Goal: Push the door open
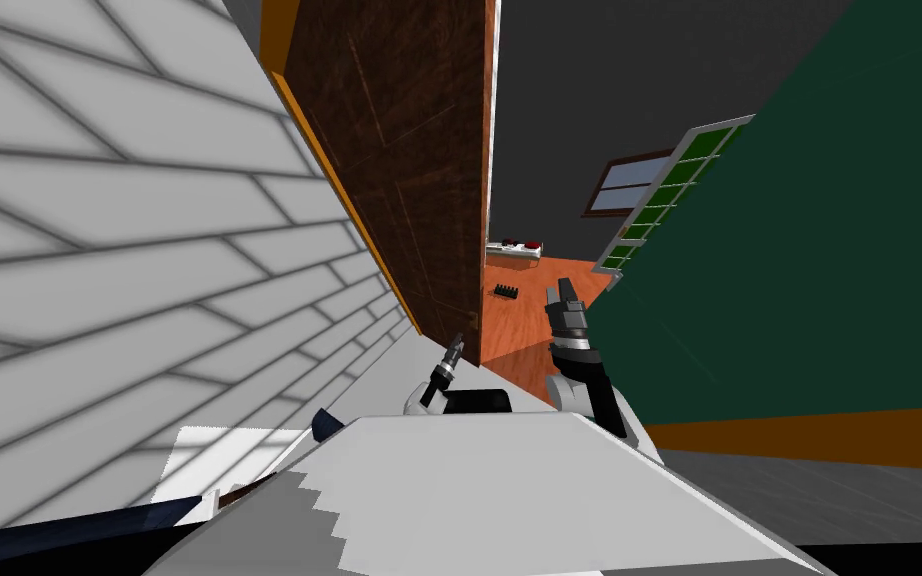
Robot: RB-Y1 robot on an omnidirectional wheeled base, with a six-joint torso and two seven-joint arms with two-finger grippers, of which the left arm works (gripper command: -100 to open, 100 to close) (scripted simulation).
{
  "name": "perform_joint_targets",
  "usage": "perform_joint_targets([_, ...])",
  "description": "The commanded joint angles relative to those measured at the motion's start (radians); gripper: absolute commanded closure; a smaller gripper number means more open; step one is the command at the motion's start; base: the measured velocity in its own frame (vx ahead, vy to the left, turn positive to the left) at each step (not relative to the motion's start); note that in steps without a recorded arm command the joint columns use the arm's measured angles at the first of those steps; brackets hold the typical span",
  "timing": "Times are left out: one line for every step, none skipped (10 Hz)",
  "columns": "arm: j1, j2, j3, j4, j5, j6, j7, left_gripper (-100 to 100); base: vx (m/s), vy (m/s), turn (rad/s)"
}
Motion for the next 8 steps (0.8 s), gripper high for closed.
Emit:
perform_joint_targets([-0.014, -0.002, -0.013, 0.033, 0.002, -0.005, 0.001, -100, 0.033, 0.028, 0.002])
perform_joint_targets([-0.020, -0.003, -0.019, 0.048, 0.003, -0.007, 0.001, -100, 0.004, -0.001, 0.013])
perform_joint_targets([-0.014, 0.000, -0.015, 0.030, 0.002, -0.002, 0.001, -100, 0.000, 0.000, 0.000])
perform_joint_targets([-0.017, 0.000, -0.012, 0.038, 0.004, -0.003, 0.000, -100, 0.128, -0.047, -0.035])
perform_joint_targets([-0.018, -0.001, -0.010, 0.040, 0.004, -0.003, 0.000, -100, 0.173, -0.084, -0.027])
perform_joint_targets([-0.019, -0.002, -0.007, 0.044, 0.005, -0.005, -0.002, -100, 0.149, -0.097, -0.027])
perform_joint_targets([-0.021, -0.004, -0.004, 0.048, 0.006, -0.006, -0.003, -100, 0.187, -0.083, -0.033])
perform_joint_targets([-0.023, -0.007, -0.001, 0.053, 0.007, -0.007, -0.004, -100, 0.202, -0.086, -0.040])
